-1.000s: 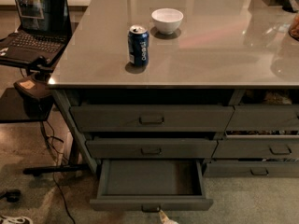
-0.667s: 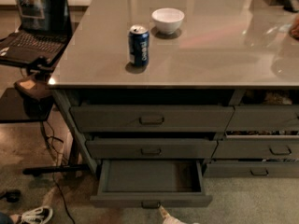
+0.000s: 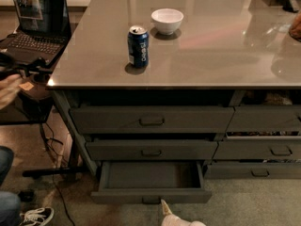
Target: Close bottom drawer
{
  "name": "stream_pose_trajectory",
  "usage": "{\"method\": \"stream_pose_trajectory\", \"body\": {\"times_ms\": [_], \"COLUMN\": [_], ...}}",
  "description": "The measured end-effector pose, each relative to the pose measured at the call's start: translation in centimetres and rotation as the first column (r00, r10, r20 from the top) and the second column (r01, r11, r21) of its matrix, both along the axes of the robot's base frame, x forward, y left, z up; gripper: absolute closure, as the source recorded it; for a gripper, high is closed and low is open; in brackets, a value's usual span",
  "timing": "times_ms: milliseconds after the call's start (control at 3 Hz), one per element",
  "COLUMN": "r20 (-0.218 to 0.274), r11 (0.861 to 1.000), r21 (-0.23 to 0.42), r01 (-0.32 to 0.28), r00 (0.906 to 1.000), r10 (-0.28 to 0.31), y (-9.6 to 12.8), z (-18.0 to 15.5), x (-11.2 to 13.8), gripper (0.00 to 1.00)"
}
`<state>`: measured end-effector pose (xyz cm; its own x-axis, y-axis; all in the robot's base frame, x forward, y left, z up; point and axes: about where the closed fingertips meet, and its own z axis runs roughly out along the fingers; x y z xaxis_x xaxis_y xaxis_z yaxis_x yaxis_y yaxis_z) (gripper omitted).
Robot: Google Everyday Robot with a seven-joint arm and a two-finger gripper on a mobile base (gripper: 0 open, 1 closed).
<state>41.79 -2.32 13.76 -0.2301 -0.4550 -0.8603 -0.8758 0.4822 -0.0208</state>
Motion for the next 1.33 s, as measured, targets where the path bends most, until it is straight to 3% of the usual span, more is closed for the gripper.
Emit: {"method": "stream_pose_trajectory", "body": {"times_ms": [333, 667, 1000, 1333], "r20": [0.042, 0.042, 0.131, 0.291], "r11": [1.0, 1.0, 0.999, 0.996], "r21": [0.008, 0.008, 0.007, 0.026], "r01": [-0.004, -0.004, -0.051, -0.086], "r00": [0.9991, 0.9991, 0.9901, 0.9538], "r10": [0.004, 0.004, 0.049, 0.075], "y": [1.0, 1.0, 3.0, 5.4], "z": [2.4, 2.4, 5.2, 11.5], "x": [2.7, 2.7, 6.5, 12.3], "gripper": [0.0, 0.0, 0.0, 0.0]}}
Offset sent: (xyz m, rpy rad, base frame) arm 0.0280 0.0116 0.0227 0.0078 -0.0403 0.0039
